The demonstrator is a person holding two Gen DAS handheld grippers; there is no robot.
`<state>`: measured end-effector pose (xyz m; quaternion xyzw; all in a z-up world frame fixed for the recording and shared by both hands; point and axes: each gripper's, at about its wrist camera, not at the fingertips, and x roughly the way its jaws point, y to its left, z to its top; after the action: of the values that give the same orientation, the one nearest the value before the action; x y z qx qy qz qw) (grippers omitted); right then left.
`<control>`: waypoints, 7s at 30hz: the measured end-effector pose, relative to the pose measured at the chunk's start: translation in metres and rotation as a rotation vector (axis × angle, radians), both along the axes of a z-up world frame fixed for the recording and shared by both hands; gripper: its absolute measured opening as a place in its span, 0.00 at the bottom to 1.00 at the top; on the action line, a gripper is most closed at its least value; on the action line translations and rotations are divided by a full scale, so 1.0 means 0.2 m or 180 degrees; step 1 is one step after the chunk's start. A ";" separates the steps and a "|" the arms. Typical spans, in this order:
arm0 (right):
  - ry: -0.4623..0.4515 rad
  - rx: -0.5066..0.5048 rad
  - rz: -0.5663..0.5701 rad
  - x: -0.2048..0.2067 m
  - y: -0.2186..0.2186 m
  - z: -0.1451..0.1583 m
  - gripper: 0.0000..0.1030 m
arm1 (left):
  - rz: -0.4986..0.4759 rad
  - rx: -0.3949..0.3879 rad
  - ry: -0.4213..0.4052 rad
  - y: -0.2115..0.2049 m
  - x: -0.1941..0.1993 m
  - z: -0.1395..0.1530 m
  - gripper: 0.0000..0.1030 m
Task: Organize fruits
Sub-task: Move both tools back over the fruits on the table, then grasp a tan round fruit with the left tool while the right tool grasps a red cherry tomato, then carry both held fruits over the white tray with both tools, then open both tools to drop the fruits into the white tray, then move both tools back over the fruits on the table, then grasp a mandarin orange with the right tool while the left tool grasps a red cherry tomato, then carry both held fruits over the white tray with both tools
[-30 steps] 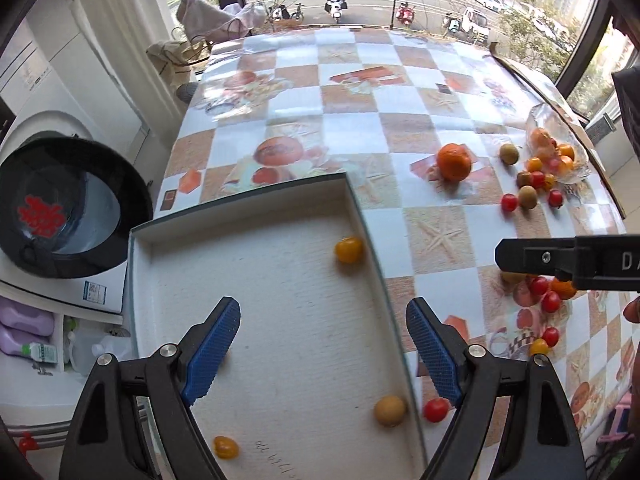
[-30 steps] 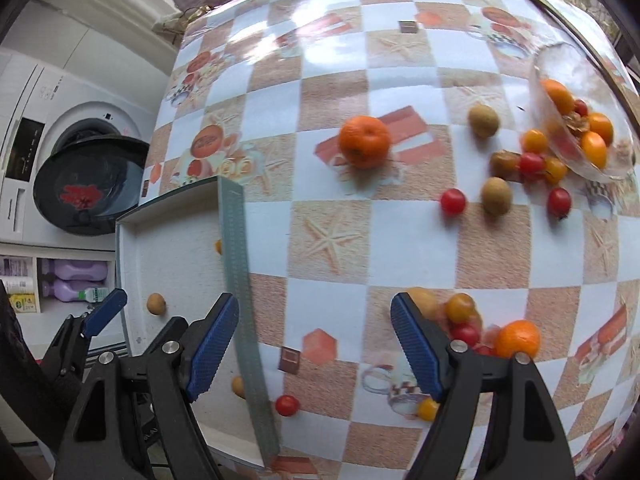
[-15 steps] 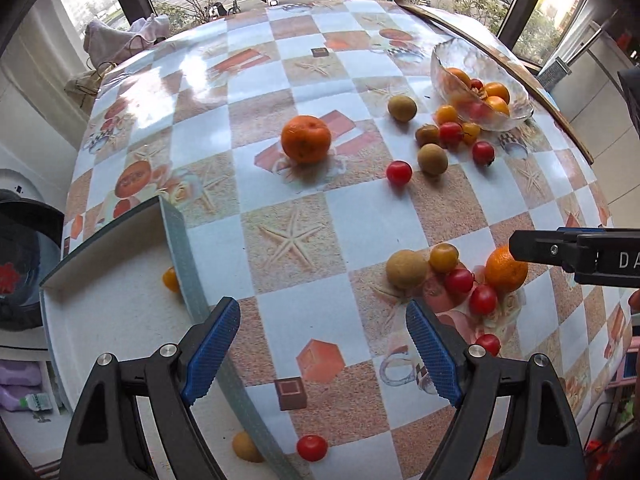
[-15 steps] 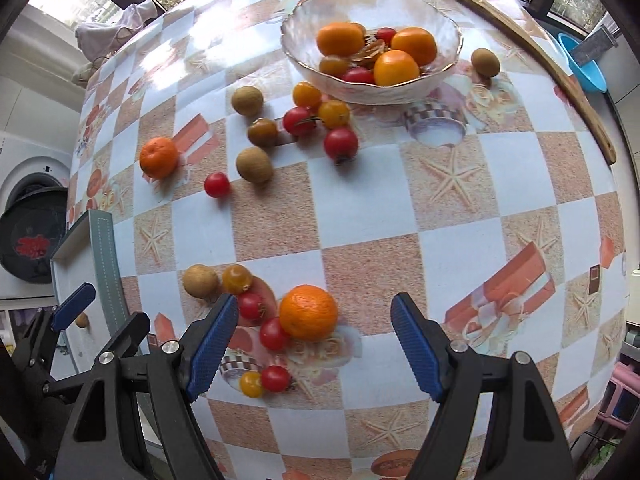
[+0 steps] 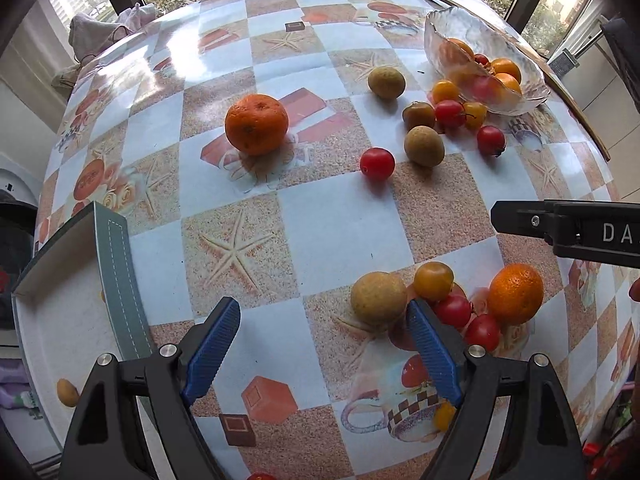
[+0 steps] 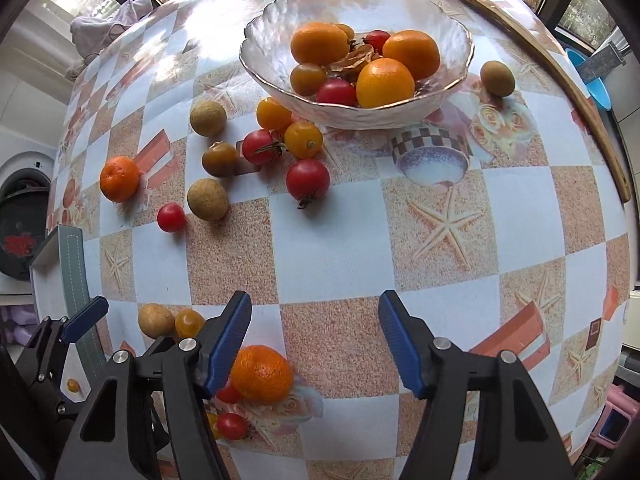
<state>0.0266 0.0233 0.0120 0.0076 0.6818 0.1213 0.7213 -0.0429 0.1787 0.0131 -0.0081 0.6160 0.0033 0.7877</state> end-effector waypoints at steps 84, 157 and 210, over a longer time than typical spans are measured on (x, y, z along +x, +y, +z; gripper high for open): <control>0.0133 0.0392 0.1649 -0.57 1.31 0.13 0.22 | 0.1449 -0.0091 -0.0028 1.03 -0.72 0.05 0.29; 0.0239 0.0296 0.0009 -0.30 -0.01 0.06 0.67 | -0.0007 -0.0199 -0.0154 -0.03 0.21 0.13 0.78; 0.0244 0.0264 -0.0096 -0.52 -0.31 0.14 0.36 | -0.0129 -0.0375 -0.0210 -0.05 -0.22 0.20 0.21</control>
<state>-0.0770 -0.0391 0.0401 0.0524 0.7032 0.1381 0.6955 -0.0871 0.1693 0.0532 -0.0421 0.5888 -0.0492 0.8057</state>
